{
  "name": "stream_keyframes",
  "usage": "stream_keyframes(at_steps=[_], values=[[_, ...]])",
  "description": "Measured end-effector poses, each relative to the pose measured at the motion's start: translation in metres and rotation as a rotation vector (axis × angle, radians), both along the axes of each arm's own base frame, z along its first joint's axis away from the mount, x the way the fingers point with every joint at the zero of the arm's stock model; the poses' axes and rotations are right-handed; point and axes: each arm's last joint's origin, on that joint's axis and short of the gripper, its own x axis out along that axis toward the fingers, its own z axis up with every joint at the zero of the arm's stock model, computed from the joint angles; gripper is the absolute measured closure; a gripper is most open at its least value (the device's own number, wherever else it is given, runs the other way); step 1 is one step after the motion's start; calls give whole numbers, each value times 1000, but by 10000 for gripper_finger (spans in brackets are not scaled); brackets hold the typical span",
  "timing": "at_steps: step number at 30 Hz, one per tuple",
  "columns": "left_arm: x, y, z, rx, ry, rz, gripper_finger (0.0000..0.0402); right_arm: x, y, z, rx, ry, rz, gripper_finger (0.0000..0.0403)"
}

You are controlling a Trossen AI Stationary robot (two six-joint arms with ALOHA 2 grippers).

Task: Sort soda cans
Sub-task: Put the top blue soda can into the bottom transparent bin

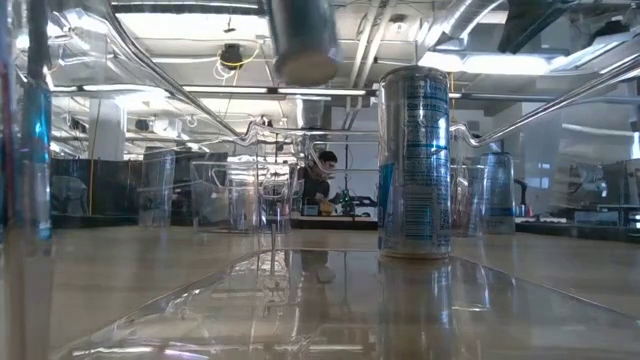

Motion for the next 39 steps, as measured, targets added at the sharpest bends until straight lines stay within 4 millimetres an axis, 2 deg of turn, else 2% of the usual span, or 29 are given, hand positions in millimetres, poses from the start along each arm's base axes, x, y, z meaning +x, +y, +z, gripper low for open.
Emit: stream_keyframes(at_steps=[8, 23, 26, 36, 39], values=[[27, 2, -35, 54, 97, -42, 150, 0, 0, 0, -6, 11, 14, 117], [59, -7, -87, 79, 199, -80, 150, 0, 2, 0, -4, 2, 18, 117], [64, -8, -93, 83, 188, -79, 150, 0, 2, 0, -4, 2, 19, 117], [68, -4, -92, 82, 154, -15, 150, 0, 2, 0, -4, 0, 19, 117], [68, -5, -99, 78, 162, -15, 143, 1, 2, 0, -4, -3, 19, 117]])
